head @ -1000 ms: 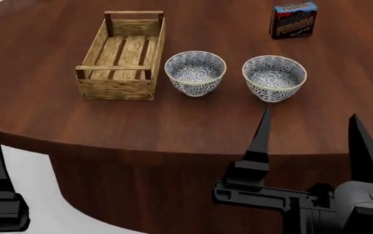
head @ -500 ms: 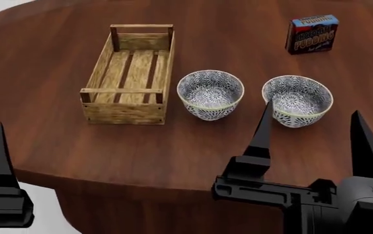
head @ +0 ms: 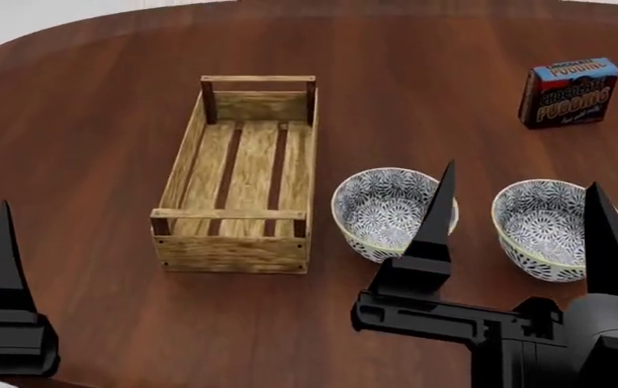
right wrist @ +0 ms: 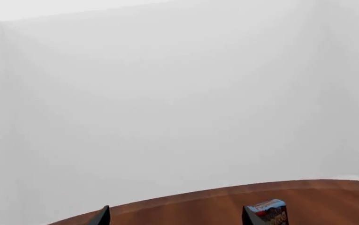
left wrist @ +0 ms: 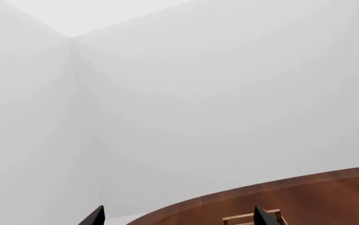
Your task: Stack the left bowl on the right bowl and place them in the tray.
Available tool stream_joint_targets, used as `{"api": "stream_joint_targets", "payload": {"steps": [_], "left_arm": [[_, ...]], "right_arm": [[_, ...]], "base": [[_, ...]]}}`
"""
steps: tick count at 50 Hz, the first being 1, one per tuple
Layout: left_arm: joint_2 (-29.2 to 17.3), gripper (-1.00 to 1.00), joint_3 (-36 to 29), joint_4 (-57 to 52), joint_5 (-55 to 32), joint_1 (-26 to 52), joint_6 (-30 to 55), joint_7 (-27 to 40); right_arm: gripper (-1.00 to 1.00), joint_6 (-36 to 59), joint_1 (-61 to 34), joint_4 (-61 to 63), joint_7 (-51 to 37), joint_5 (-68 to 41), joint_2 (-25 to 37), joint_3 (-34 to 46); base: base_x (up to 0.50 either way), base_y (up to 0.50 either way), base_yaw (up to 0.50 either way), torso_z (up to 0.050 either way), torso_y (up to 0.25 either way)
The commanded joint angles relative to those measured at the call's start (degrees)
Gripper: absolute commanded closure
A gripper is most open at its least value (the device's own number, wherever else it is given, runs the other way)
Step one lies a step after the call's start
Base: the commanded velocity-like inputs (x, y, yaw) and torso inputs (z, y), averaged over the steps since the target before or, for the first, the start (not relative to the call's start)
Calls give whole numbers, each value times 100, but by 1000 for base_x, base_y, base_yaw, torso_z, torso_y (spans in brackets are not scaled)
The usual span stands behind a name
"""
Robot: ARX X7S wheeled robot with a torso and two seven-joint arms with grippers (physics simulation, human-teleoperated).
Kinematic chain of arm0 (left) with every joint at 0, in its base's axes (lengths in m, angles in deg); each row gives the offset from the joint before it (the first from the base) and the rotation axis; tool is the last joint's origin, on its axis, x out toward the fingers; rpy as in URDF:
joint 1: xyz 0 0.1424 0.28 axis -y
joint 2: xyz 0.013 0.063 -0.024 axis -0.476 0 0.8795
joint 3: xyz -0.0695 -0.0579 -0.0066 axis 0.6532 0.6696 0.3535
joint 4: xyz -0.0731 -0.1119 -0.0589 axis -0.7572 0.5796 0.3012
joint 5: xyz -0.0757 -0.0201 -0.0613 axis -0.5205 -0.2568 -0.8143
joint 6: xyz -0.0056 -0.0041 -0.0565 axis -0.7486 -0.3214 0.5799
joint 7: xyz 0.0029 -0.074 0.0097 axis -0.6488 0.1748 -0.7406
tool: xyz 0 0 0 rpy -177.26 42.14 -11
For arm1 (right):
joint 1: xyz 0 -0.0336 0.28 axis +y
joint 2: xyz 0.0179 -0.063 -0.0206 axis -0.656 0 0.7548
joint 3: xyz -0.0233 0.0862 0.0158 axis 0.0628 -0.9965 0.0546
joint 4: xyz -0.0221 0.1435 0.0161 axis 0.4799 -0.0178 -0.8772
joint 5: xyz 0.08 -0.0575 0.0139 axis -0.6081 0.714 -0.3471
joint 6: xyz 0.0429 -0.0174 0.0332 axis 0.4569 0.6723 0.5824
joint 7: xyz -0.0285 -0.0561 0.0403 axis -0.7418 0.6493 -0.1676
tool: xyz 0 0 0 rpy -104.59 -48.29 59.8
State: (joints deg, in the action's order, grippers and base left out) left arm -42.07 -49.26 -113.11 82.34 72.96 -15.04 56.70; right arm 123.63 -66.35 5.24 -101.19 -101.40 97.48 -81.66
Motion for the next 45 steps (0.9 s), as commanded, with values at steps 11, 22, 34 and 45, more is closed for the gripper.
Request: {"api": "stream_joint_targets", "payload": {"steps": [11, 22, 34, 45], "left_arm": [[2, -100, 0, 0, 11, 91, 97, -99], [2, -100, -23, 0, 28, 164, 184, -145], [2, -100, -30, 0, 90, 182, 194, -154], [2, -100, -31, -1, 128, -258, -286, 138]], "right_arm": [[-100, -122, 2, -64, -171, -42, 89, 150], [-100, -196, -27, -157, -296, -239, 214, 86], [-100, -274, -40, -186, -427, -366, 325, 169], [-100, -256, -148, -99, -580, -496, 372, 285]], "base": [[460, 97, 0, 0, 1], [457, 20, 0, 0, 1], [458, 0, 0, 0, 1], [285, 0, 0, 0, 2]]}}
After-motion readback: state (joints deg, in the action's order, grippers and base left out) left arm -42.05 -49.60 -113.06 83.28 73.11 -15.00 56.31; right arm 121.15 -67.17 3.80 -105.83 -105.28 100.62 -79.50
